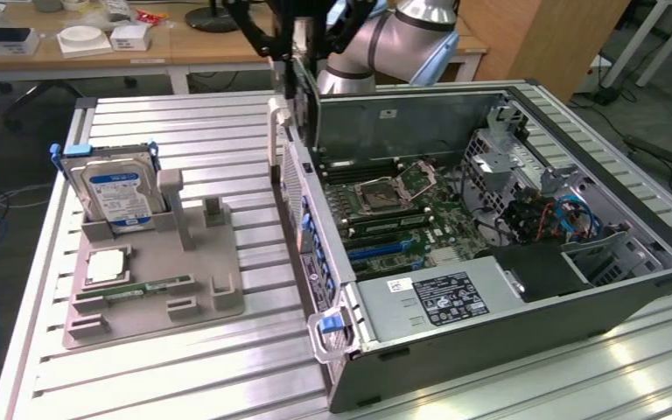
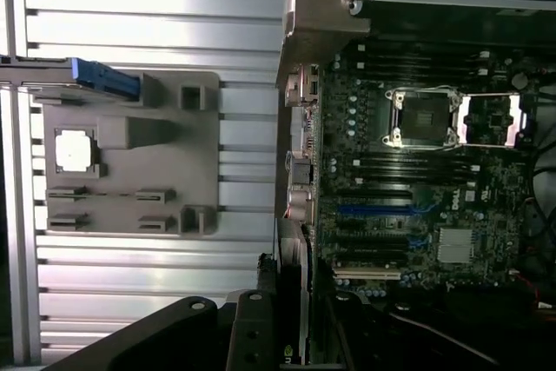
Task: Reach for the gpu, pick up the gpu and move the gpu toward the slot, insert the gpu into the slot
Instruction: 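Pick up the gpu and move the gpu toward the slot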
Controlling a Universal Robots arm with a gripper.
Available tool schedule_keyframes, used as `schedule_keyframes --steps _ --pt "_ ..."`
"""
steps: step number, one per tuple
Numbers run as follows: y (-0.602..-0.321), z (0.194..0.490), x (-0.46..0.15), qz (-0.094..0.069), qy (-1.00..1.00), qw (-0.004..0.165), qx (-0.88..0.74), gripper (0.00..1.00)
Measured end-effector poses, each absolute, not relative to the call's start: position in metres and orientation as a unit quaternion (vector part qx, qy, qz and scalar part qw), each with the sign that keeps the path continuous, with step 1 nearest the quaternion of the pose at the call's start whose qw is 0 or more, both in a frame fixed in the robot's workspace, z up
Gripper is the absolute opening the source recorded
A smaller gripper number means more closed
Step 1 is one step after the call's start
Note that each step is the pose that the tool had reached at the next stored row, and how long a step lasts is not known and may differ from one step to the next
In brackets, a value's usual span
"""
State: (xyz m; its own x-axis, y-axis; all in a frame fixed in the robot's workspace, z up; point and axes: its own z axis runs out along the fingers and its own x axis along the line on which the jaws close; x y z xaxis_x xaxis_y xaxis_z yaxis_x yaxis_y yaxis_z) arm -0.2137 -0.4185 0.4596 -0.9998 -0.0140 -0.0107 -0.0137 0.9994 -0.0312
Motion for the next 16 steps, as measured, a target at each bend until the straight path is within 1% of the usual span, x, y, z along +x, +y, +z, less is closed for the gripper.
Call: schedule_keyframes --steps 16 --pt "-0.418 0.453 -0.149 -0.016 1.0 0.006 -0.008 0.26"
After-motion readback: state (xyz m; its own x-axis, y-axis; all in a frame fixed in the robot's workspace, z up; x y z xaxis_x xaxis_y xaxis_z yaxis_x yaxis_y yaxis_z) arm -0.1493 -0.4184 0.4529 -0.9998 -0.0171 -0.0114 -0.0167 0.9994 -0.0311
